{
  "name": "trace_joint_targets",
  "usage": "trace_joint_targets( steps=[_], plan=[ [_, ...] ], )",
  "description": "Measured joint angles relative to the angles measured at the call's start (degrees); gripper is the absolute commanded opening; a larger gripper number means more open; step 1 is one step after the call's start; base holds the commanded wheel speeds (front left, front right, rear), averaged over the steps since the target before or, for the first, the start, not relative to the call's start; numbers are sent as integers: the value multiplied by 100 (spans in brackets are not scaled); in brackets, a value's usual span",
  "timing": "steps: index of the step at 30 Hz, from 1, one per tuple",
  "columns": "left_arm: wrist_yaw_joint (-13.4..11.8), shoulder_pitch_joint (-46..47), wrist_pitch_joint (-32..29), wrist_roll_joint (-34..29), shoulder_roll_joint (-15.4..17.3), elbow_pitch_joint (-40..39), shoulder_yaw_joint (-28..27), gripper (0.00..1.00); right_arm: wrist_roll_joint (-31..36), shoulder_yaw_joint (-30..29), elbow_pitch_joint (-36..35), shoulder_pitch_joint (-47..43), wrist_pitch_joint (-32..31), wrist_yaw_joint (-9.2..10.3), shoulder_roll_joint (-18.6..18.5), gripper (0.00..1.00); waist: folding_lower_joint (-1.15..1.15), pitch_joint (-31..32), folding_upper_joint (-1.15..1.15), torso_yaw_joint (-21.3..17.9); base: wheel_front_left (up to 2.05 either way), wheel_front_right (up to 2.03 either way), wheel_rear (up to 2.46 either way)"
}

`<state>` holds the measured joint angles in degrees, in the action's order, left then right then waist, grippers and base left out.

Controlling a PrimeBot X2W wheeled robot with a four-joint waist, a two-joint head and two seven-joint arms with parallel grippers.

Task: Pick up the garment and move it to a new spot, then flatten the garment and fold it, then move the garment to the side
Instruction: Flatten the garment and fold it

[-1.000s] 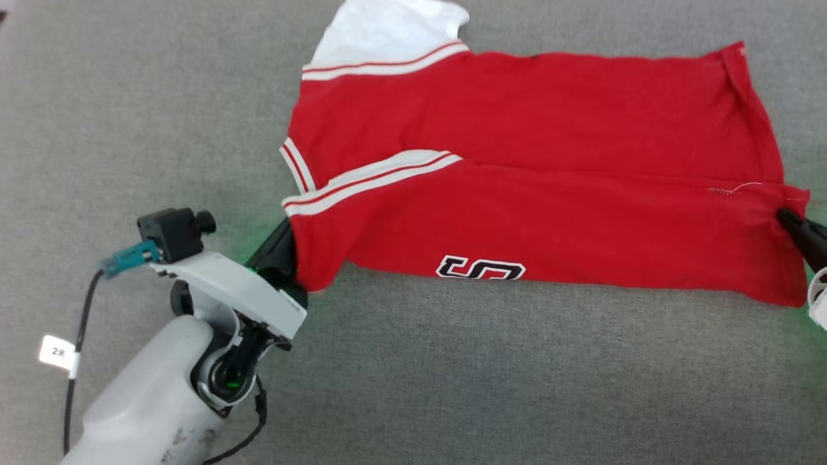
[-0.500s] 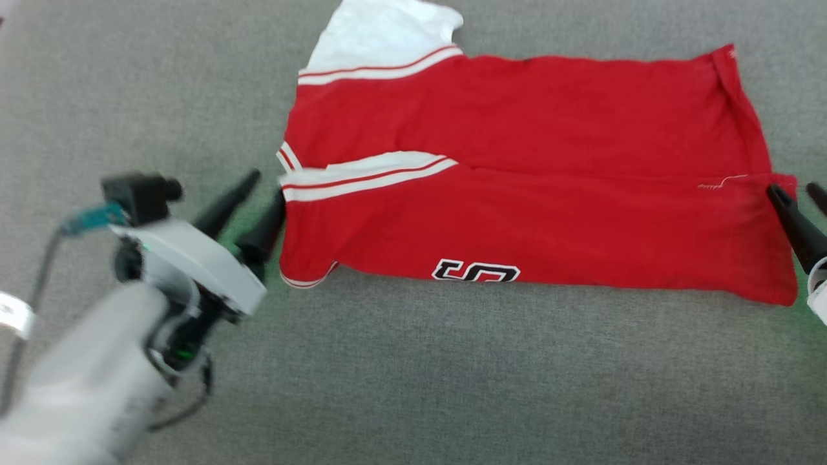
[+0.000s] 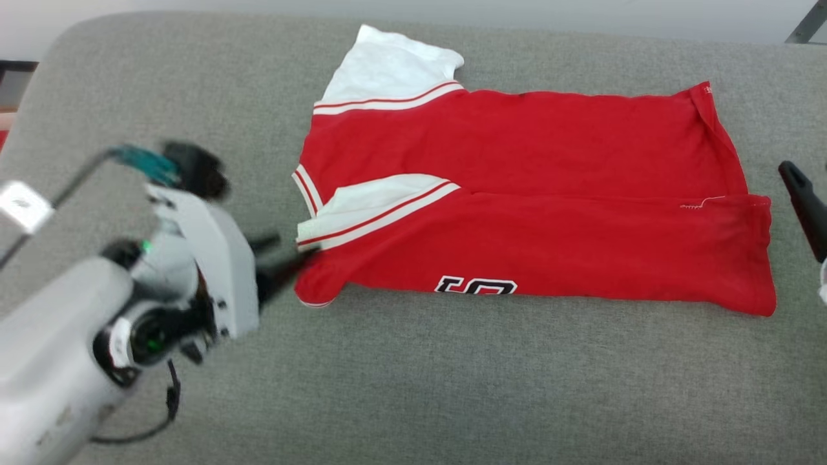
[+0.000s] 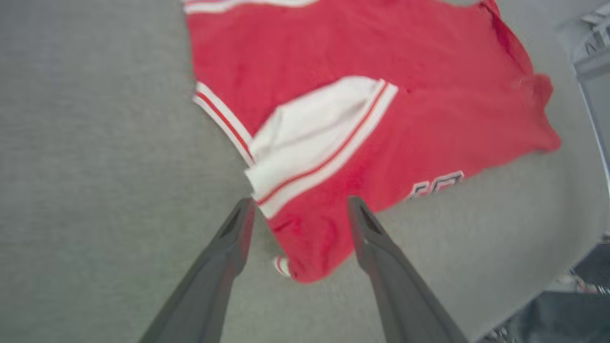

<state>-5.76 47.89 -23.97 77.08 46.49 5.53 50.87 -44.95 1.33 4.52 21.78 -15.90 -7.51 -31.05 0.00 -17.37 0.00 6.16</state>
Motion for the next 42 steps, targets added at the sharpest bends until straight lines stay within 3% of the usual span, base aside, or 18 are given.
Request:
trace_joint_targets(
  steps=[4,9,19,20,21,22,32,39,40,41,42],
  plan=[
    [-405,-109,-626,214,142,-401,189,100,-1,98,-11,3,-23,0,68,100,0,-65,0,-44,0,0,0],
    [-567,-292,-726,446,-55,-23,234,100,-45,163,24,107,-21,0,70,100,0,-182,0,-171,0,0,0],
    [197,-257,-972,968,-505,1250,132,100,-135,229,59,236,1,0,-43,100,0,-403,0,-485,0,0,0],
    [243,-233,-971,964,-534,1330,137,85,-144,231,60,235,-33,0,-68,100,0,-422,0,-504,0,0,0],
    [292,-209,-970,953,-557,1397,142,35,-148,252,56,230,-108,0,-110,100,0,-440,0,-518,0,0,0],
    [354,-199,-946,948,-588,1463,135,2,-171,292,47,219,-240,0,-171,100,0,-456,0,-525,0,0,0],
    [728,-68,-827,837,-828,1789,162,0,-104,1158,-241,190,-2576,0,-1026,100,0,-484,0,-443,0,0,0],
    [876,107,-757,704,-1042,1774,212,0,69,1452,181,748,-3546,0,-749,100,0,-590,0,-303,0,0,0],
    [882,115,-724,702,-1077,1781,213,0,82,1459,297,817,-3609,0,-699,93,0,-607,0,-282,0,0,0],
    [894,117,-705,702,-1101,1797,208,0,118,1511,367,879,-3673,0,-675,30,0,-622,0,-265,0,0,0],
    [923,116,-684,703,-1118,1818,202,0,148,1578,412,935,-3707,0,-673,0,0,-635,0,-249,0,0,0]
  ],
)
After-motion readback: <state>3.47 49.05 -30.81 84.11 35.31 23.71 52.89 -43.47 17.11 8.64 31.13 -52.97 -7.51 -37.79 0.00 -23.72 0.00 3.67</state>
